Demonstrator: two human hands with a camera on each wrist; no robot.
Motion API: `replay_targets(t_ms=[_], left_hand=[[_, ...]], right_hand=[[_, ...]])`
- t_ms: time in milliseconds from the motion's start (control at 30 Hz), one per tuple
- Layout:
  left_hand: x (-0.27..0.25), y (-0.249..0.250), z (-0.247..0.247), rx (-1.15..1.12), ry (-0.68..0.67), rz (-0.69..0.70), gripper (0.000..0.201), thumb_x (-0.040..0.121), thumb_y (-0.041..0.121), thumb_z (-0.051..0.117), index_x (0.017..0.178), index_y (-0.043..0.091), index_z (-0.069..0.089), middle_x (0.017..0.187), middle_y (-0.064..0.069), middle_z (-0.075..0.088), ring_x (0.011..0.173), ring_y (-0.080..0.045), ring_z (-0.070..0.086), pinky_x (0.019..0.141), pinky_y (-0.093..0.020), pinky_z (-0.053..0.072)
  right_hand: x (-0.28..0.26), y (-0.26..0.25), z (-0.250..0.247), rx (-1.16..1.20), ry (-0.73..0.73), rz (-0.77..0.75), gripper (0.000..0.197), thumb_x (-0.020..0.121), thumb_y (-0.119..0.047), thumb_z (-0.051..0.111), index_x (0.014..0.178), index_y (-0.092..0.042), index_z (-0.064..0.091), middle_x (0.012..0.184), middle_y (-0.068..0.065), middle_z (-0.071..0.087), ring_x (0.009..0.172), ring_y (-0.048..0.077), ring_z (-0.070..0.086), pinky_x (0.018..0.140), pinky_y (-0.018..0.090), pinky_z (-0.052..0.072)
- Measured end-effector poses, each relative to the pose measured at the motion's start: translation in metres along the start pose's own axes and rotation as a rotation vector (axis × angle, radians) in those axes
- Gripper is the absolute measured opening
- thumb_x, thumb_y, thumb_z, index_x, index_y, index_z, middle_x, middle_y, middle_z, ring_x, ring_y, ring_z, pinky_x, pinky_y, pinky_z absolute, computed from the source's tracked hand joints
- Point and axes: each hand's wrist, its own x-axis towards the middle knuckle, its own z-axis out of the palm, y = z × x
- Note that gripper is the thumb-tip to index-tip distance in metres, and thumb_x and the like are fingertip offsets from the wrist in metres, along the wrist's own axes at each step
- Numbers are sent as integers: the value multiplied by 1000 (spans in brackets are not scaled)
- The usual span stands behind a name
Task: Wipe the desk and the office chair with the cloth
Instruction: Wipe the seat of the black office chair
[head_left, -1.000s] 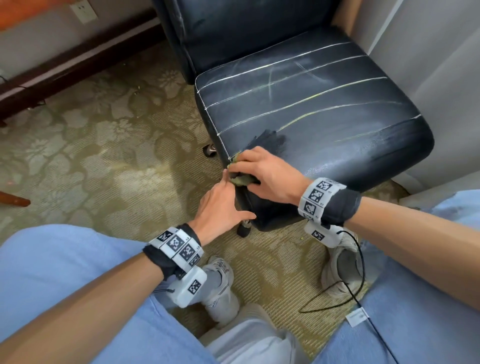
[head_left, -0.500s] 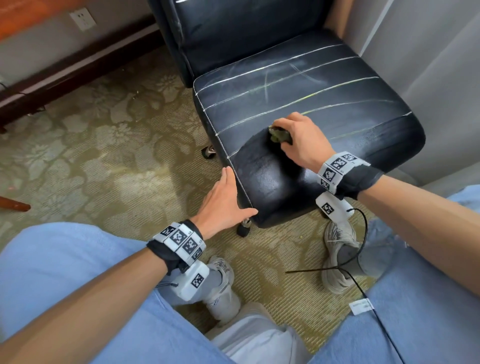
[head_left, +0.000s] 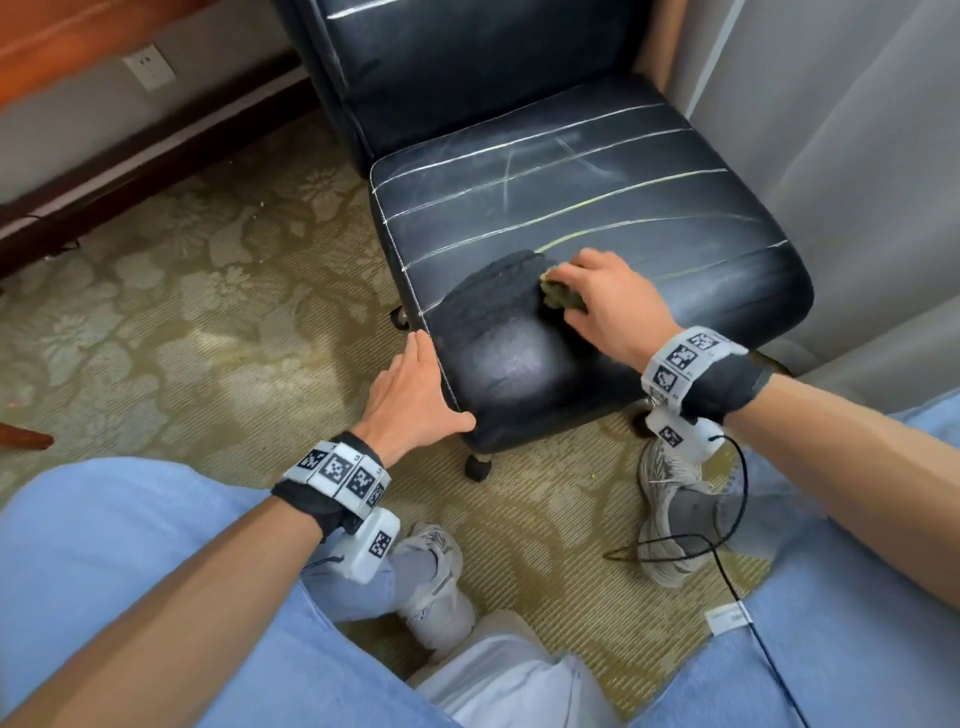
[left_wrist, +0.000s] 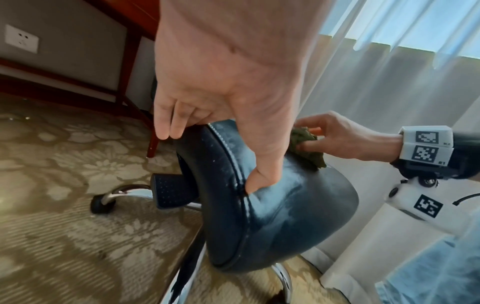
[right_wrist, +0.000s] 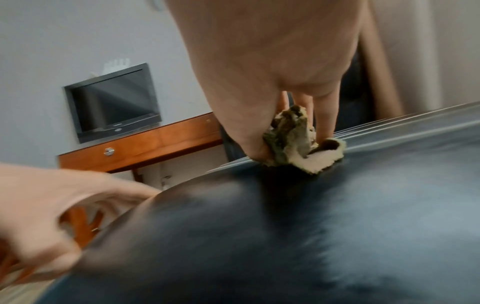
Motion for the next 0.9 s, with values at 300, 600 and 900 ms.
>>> replay_targets(t_ms=[300,600,900], left_hand=[[5,20,-28,150,78,260,101,79,40,84,156,12,25,161,-6,26,142,-29,37,113,-44,41],[14,45,-12,293,111,262,77,77,46,84,134,12,44,129,-6,44,115,-25,47,88,-39,52],[18,38,-12,270,135,268,82,73,45,84,137,16,42,128,-1,45,110,-21,50,86,-36,51]], right_hand=[[-3,14,0,100,31,-28,48,79,-9,70,125,-23,67,118,4,62,109,35,56,88,43,52],[-22,-9,11,-14,-85,-215,54,87,-8,70,136,-26,58,135,0,52,119,29,49,77,48,57],[-12,44,-13,4,32,157,48,87,-5,60,131,-25,61,126,6,56,115,37,52,84,48,55]])
